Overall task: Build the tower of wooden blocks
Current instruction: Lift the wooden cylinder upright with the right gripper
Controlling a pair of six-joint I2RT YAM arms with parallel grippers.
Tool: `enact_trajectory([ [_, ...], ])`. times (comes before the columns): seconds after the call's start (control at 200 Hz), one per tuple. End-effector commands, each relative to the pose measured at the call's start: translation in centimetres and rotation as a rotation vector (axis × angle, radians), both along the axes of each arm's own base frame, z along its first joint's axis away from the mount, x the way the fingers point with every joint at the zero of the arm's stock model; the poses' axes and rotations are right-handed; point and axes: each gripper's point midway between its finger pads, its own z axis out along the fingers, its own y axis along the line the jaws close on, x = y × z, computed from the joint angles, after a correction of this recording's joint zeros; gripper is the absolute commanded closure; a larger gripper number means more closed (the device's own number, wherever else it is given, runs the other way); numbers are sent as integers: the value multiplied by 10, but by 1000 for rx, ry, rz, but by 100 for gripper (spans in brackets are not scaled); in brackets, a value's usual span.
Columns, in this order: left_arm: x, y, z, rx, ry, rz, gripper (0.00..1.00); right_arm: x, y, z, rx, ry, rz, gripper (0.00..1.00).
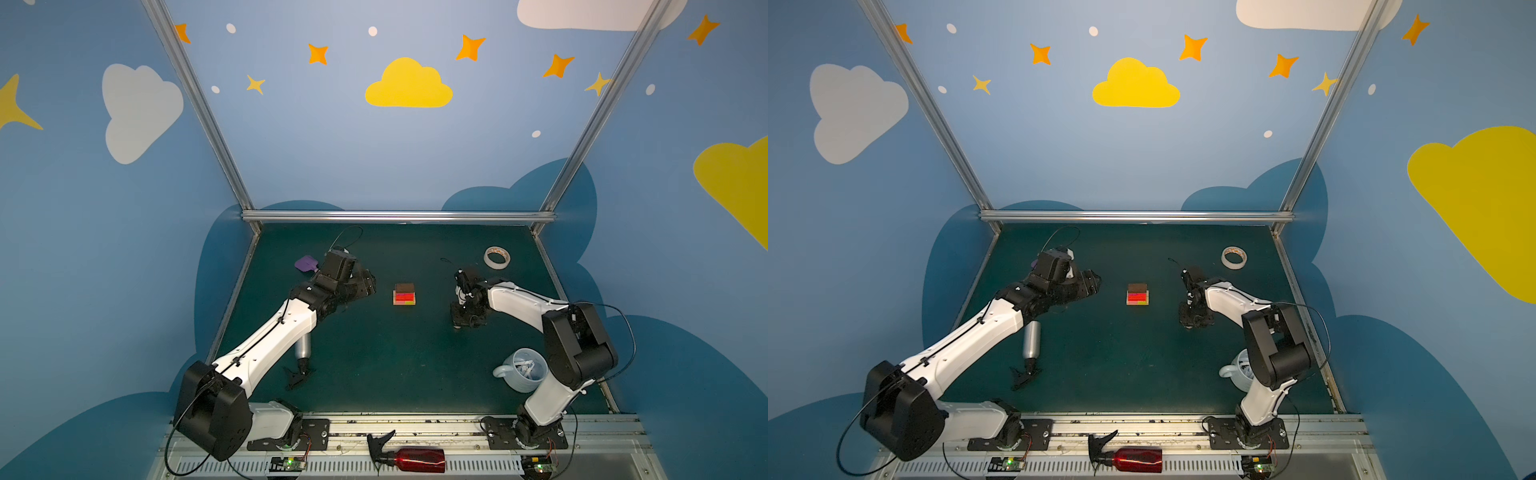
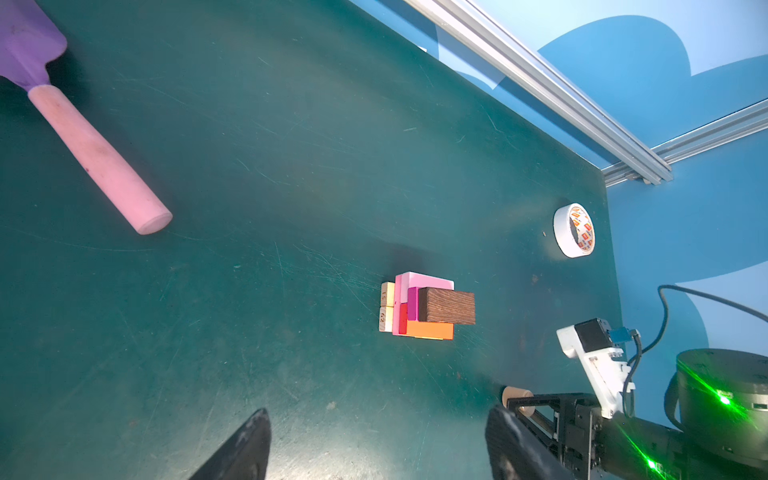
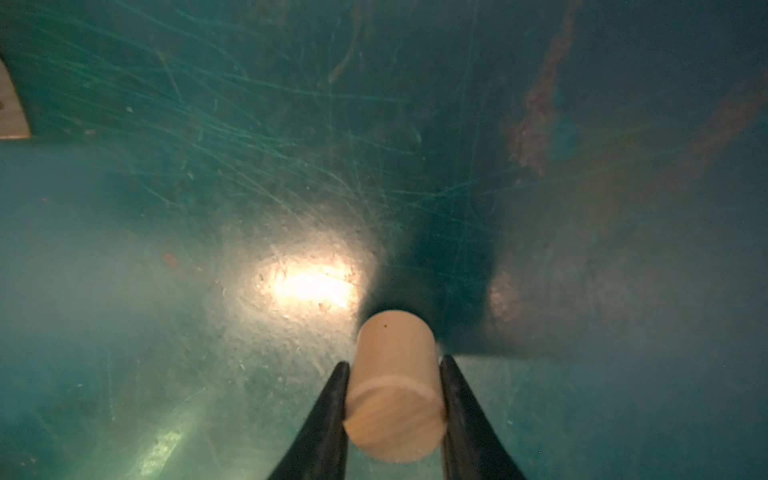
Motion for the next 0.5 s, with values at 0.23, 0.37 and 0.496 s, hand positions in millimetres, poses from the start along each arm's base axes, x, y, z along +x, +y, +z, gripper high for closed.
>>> enact_trajectory([
  [0.23, 2, 1, 5, -7, -22, 1, 19, 5, 2, 2, -6, 11, 4, 55],
  [0.37, 2, 1, 5, -8, -22, 0, 19, 4, 3, 3, -5, 11, 5, 60],
  [0.496, 2, 1, 5, -8, -21, -1, 19, 4, 2, 4, -9, 12, 7, 74],
])
